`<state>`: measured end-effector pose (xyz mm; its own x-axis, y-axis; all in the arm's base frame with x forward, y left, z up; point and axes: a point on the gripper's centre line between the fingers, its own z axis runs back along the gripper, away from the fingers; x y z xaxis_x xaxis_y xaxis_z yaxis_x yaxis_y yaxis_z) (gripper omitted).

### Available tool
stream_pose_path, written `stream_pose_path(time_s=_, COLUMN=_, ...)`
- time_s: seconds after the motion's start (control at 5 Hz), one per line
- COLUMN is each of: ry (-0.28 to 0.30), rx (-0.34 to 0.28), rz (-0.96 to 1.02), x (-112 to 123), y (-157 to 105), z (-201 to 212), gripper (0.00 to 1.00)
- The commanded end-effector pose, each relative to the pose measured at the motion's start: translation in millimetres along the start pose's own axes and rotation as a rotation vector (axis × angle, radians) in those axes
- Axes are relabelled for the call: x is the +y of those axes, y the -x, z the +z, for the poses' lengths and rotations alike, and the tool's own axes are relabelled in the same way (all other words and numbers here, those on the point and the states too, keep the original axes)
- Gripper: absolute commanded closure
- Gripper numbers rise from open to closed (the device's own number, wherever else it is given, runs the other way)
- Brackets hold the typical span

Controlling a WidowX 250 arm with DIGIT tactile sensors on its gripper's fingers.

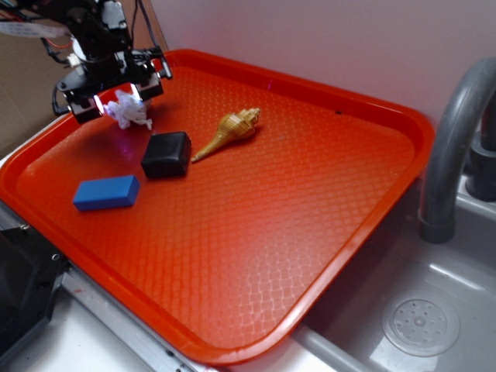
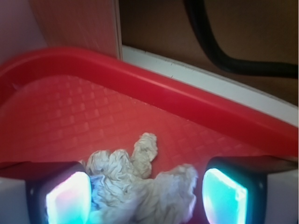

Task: Grab the white paper.

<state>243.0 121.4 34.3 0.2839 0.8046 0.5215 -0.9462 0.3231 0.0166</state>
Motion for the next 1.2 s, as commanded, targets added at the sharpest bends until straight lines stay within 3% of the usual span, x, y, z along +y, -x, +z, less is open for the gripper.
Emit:
stream_pose_path(time_s=0.0, ry=0.015, rx=-0.006, rz=-0.014, x=4, y=-5, z=-8, gripper=0.0)
stream_pose_path(time_s=0.2, ry=0.023, rx=-0.014, rz=-0.027, x=3, y=1, z=-7, gripper=1.0)
stream_pose_path(time_s=0.6, ry=0.013, rx=0.018, rz=-0.159, x=2, y=-3, z=19, gripper=1.0)
stream_pose_path(time_s=0.8, ry=0.012, rx=0.198, rz=-0.444, x=-11, y=-14, z=60, gripper=1.0)
stream_pose_path(time_s=1.0, ry=0.168, rx=0.339, rz=-0.664, x=-21, y=-14, z=95, gripper=1.0)
